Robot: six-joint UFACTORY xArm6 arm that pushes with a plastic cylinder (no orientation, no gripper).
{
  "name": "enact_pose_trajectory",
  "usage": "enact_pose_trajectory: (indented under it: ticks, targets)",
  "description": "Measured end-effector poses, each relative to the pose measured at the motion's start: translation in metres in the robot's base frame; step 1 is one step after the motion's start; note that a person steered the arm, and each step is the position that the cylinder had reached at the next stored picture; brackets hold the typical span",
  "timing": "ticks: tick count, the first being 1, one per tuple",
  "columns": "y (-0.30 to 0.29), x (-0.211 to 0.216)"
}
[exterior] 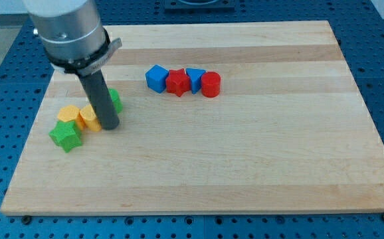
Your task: Slide green circle above yellow heart
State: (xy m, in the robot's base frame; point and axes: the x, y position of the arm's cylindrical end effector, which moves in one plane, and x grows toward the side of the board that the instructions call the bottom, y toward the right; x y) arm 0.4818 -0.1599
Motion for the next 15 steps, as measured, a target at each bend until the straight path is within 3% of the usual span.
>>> enact_pose_trajectory:
  ticks: [1,3,5,7,9,11,13,14,15]
  targets:
    - [-0.011,0.018]
    - [-0.037,-0.017]
    - [-0.013,0.001]
    - [-0.008,-0.05]
    - [-0.003,-0.054]
    - [0.003,-0.097]
    - [-0.012,-0.094]
    - [0.019,-0.115]
    - [0.007,-0.149]
